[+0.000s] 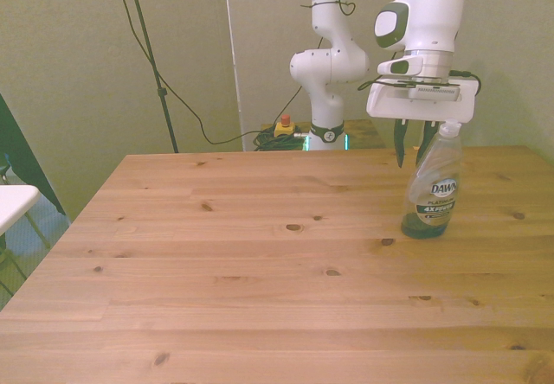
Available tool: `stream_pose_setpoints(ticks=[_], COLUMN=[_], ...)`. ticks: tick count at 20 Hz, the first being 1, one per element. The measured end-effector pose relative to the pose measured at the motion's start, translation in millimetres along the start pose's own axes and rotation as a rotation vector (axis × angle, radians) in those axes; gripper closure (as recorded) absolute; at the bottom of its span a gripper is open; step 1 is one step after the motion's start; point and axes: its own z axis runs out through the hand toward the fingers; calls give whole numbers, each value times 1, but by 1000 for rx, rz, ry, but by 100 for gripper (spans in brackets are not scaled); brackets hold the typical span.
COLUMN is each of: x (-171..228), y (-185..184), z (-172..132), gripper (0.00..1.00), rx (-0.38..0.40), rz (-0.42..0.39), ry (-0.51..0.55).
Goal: Knock down the dish soap
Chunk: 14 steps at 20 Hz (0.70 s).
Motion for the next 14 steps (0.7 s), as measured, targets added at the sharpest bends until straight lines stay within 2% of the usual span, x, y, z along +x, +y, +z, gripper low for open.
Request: stream_pose_setpoints(ticks=[14], x=[52], y=[-85], z=[44], gripper=[100], rx=[17], rz=[50], ry=[56])
